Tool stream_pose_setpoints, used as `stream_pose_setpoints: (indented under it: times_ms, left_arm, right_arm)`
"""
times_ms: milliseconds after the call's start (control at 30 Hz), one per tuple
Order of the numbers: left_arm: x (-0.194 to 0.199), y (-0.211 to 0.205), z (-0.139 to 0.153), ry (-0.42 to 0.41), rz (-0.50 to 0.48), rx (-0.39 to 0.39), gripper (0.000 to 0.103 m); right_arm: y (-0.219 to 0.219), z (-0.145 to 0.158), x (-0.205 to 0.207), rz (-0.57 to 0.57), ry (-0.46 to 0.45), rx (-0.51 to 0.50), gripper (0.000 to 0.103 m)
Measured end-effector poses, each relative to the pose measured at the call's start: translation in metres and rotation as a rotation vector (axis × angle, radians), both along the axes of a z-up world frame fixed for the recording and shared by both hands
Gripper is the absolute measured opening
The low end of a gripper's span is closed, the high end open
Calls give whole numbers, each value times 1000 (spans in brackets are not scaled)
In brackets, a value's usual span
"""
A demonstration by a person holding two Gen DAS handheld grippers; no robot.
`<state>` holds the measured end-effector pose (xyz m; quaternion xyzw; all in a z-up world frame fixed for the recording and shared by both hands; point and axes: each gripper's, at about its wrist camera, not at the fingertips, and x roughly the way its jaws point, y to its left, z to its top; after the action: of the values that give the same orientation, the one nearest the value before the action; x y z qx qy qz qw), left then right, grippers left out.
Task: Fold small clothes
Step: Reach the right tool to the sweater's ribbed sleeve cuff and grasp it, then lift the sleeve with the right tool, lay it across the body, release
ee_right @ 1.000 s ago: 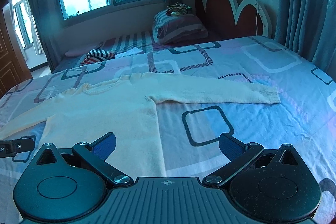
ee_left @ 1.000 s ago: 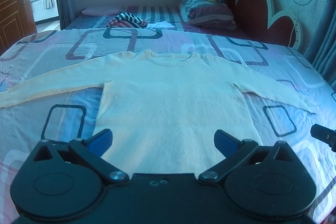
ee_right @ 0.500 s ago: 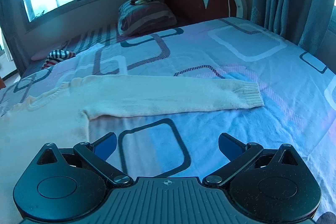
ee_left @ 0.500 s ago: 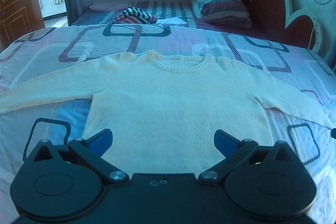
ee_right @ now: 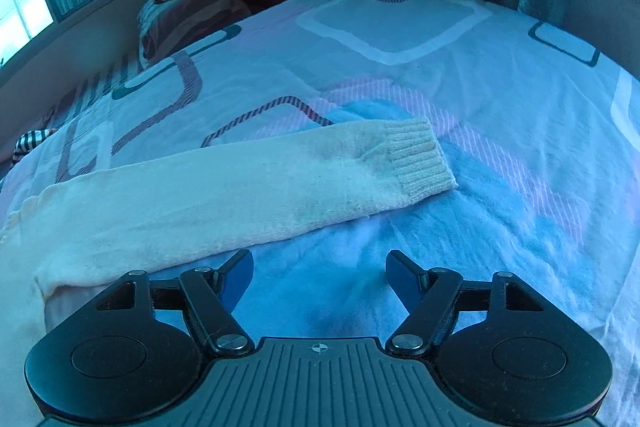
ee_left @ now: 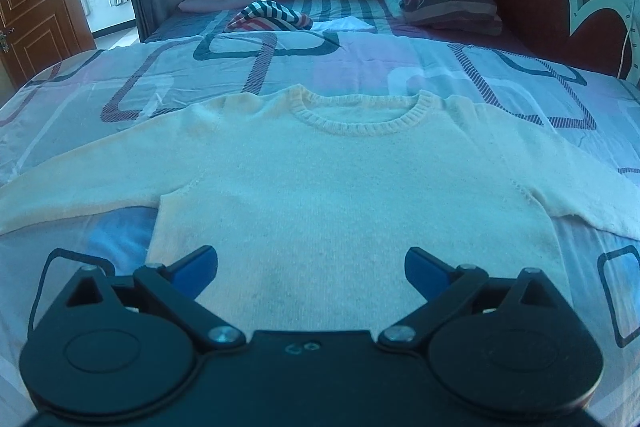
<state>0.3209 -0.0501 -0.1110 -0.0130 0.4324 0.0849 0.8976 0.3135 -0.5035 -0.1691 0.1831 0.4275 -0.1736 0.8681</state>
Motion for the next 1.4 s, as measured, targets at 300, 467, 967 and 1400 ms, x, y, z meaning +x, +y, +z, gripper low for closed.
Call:
stream_pose_setpoints:
  times_ms: [300, 467, 967, 1400]
  left_arm:
    - [9, -2, -6, 19, -11, -5, 97]
    - [9, -4, -7, 14, -21, -7, 93]
    - [22, 40, 3, -48, 35, -120, 77]
    - [28, 134, 9, -113, 123, -174, 83]
  right_arm:
    - [-40, -7, 17, -142, -74, 85, 47]
    - [-42, -5, 25, -139, -79, 34, 31]
    - [46, 56, 59, 82, -285, 30, 2]
    - [326, 64, 105, 553, -305, 136, 3]
